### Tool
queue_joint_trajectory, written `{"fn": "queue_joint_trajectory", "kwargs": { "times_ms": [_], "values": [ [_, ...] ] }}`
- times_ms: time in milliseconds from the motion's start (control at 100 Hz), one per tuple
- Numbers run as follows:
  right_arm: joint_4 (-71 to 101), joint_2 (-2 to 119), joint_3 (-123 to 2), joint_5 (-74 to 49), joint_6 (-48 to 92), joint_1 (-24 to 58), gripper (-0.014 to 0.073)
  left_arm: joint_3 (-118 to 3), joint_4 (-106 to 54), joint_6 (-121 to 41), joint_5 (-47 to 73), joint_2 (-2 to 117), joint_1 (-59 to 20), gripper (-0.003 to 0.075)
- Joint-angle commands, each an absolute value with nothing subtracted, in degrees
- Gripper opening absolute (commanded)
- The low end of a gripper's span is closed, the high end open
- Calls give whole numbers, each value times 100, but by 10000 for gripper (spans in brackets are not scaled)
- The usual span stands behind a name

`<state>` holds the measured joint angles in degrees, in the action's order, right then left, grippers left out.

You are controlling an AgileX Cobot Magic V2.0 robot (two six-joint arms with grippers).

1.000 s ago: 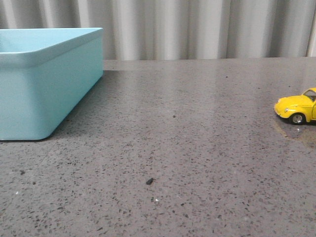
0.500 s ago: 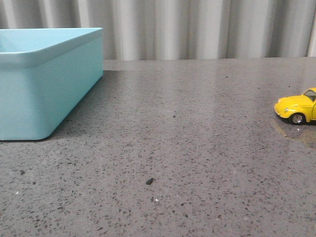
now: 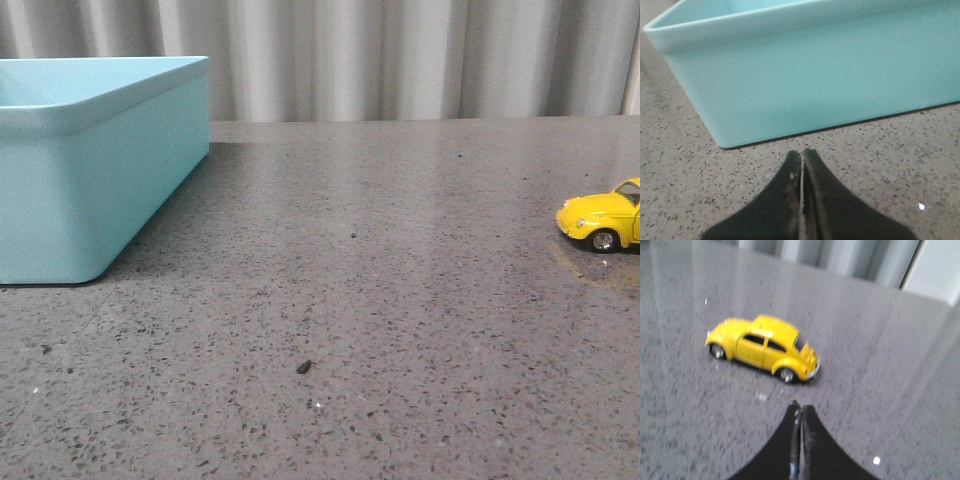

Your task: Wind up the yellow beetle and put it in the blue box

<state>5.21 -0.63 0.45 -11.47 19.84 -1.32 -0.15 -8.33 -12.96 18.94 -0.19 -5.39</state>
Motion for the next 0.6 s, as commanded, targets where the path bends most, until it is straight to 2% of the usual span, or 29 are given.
{"fn": "queue_joint_trajectory", "kwargs": {
  "times_ms": [0, 190, 590],
  "values": [
    [457, -182, 198, -265, 2002, -164, -50, 146, -892, -1254, 1545, -201, -529, -21],
    [946, -182, 198, 505, 2002, -164, -50, 146, -868, -1254, 1035, -201, -529, -21],
    [1191, -172, 198, 144, 2002, -164, -50, 146, -2380, -1254, 87, -201, -540, -21]
  ]
}}
